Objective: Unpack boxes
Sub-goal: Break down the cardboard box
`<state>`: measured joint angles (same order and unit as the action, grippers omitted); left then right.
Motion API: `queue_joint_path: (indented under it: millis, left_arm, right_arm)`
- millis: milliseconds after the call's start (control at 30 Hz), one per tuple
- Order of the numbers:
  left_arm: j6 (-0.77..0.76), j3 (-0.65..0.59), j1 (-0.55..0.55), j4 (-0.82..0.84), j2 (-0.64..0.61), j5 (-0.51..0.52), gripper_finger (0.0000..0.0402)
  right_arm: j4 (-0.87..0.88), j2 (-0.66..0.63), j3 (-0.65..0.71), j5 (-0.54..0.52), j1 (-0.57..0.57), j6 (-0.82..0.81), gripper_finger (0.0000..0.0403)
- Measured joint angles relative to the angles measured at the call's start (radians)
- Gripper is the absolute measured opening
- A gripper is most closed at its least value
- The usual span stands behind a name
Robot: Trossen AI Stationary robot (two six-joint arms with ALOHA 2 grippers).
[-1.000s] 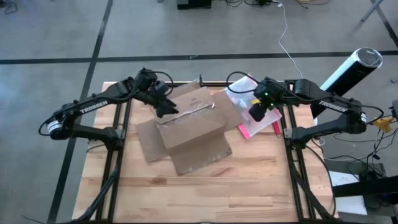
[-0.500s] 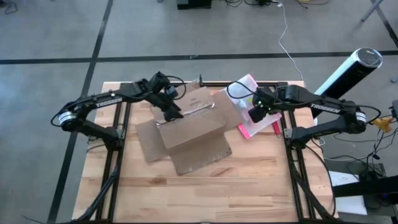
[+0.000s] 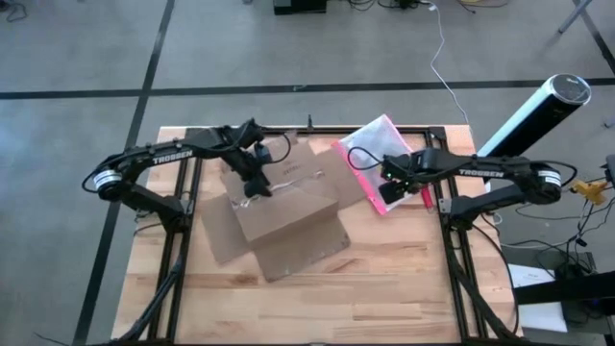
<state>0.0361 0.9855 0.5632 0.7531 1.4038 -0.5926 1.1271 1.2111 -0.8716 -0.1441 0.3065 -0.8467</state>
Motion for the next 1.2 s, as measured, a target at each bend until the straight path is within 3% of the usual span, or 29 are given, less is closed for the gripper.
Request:
queue_joint_path:
  millis: [200,400,500,667,900,1033,1200]
  left_arm:
    - [0.053,0.0,-0.002,0.081,-0.012,-0.023,0.0277]
    - [0.052,0.0,-0.002,0.061,-0.026,-0.022,0.0277]
    - [0.052,0.0,-0.002,0.059,-0.027,-0.021,0.0277]
    - [0.052,0.0,-0.002,0.056,-0.027,-0.021,0.0277]
    - [0.052,0.0,-0.002,0.028,-0.027,-0.02,0.0277]
    - [0.052,0.0,-0.002,0.021,-0.027,-0.019,0.0277]
    - [0.052,0.0,-0.002,0.007,-0.027,-0.019,0.0277]
  right_arm:
    - [-0.189,0.07,0.031,0.03,0.0,0.017,0.0204]
    - [-0.548,0.148,0.031,0.159,0.0,0.111,0.0204]
    - [-0.594,0.171,0.003,0.166,0.0,0.119,0.0204]
    - [-0.482,0.166,-0.074,0.112,0.0,0.186,0.0204]
    - [-0.115,0.15,-0.192,-0.061,0.019,0.23,0.0204]
    - [0.047,0.144,-0.204,-0.074,0.044,0.21,0.0204]
    - [0.077,0.118,-0.148,-0.074,0.077,0.198,0.0204]
